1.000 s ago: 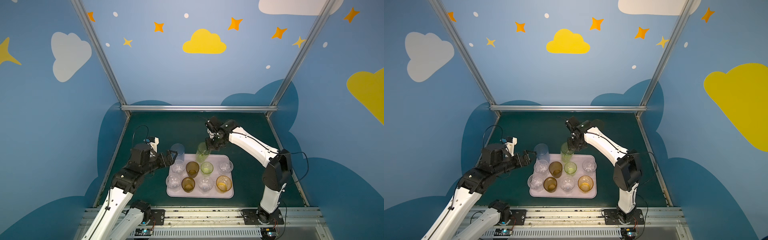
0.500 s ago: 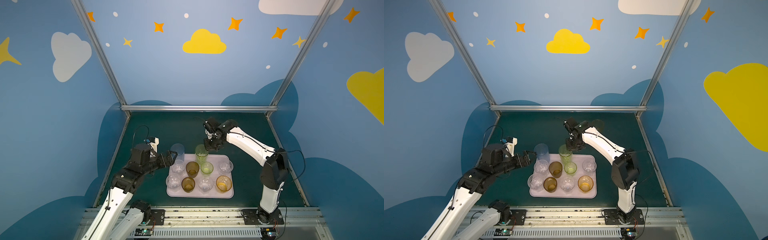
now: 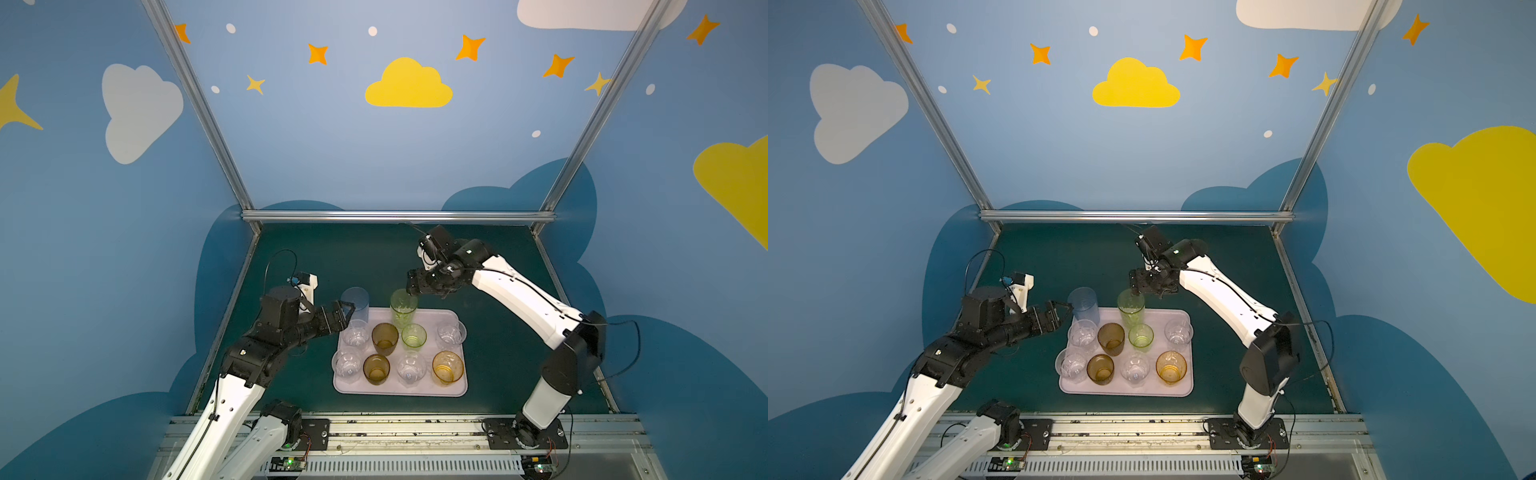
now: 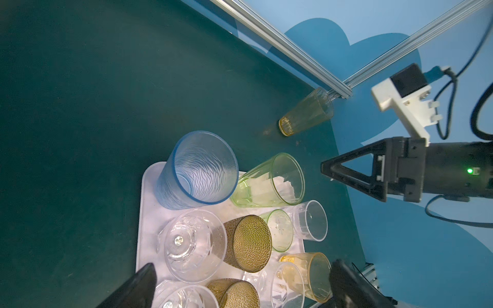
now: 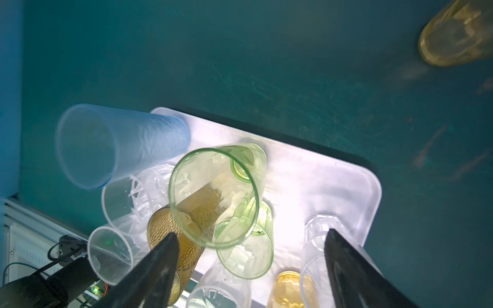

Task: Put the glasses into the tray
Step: 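Move right gripper back toward the amber glass on the table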

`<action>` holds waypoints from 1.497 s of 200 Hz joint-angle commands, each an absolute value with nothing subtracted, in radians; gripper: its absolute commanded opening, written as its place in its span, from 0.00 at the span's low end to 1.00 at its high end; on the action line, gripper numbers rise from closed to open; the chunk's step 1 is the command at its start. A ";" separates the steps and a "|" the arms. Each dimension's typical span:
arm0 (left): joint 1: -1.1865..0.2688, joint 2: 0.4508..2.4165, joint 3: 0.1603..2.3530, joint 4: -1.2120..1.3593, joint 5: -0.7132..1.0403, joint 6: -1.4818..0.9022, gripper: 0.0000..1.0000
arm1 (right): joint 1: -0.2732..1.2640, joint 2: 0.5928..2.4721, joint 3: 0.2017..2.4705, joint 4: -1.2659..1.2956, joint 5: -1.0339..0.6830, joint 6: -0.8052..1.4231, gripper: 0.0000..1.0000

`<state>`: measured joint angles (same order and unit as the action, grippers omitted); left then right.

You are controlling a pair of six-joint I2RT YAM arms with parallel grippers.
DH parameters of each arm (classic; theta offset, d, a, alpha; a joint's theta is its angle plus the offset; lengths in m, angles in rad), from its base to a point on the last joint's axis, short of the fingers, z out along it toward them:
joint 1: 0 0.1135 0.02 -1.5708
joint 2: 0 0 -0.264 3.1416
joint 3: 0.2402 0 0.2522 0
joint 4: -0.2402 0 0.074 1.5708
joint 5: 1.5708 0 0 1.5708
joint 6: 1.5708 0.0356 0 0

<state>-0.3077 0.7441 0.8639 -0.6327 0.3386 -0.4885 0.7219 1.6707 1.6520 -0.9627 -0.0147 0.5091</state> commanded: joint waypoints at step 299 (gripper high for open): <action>-0.330 0.816 0.900 -0.584 0.437 -0.548 1.00 | 0.149 1.749 1.581 -0.657 -0.139 0.617 0.56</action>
<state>-0.3275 0.8185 0.8715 -0.5751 0.4511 -0.5686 0.1532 1.7256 1.5414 -0.6720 -0.1223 0.6067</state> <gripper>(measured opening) 0.996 0.600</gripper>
